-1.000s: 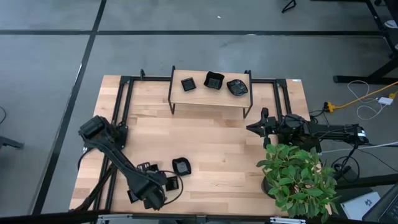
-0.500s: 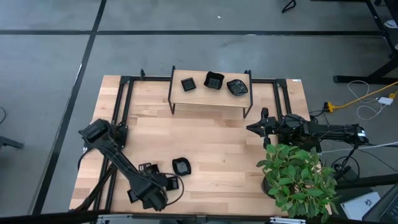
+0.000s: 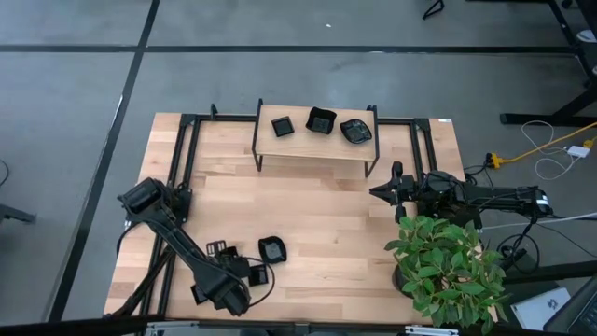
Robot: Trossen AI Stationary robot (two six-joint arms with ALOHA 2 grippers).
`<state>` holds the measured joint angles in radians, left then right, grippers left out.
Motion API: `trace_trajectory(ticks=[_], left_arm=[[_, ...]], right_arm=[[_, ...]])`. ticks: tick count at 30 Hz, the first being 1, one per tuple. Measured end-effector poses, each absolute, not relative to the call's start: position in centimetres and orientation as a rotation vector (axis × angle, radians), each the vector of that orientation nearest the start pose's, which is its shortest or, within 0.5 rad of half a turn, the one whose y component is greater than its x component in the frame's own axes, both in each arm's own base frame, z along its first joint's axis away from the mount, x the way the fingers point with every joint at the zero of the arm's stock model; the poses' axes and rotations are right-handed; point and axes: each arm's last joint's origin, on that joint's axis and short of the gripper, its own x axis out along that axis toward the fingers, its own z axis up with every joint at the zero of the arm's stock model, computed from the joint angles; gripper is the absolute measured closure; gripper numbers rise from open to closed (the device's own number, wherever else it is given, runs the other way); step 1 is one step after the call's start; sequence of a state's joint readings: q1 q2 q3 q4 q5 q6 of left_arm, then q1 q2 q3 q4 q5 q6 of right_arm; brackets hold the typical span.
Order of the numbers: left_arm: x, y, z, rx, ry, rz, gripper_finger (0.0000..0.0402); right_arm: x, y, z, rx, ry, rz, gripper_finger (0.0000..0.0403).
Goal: Pick & Place Mini shaped plates
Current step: Stack the square plate on top of the square plate on the shelf
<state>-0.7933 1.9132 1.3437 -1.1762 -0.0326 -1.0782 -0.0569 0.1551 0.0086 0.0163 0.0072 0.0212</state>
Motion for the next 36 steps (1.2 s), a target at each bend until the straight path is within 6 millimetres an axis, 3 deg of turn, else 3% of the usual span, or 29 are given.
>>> trace_trajectory(ticks=[36], left_arm=[[22.9,-23.6,15.8,-0.087,1.643,0.357,0.0314]], right_arm=[[10.6,-0.6,15.5,0.024,0.13,-0.065,0.0369]])
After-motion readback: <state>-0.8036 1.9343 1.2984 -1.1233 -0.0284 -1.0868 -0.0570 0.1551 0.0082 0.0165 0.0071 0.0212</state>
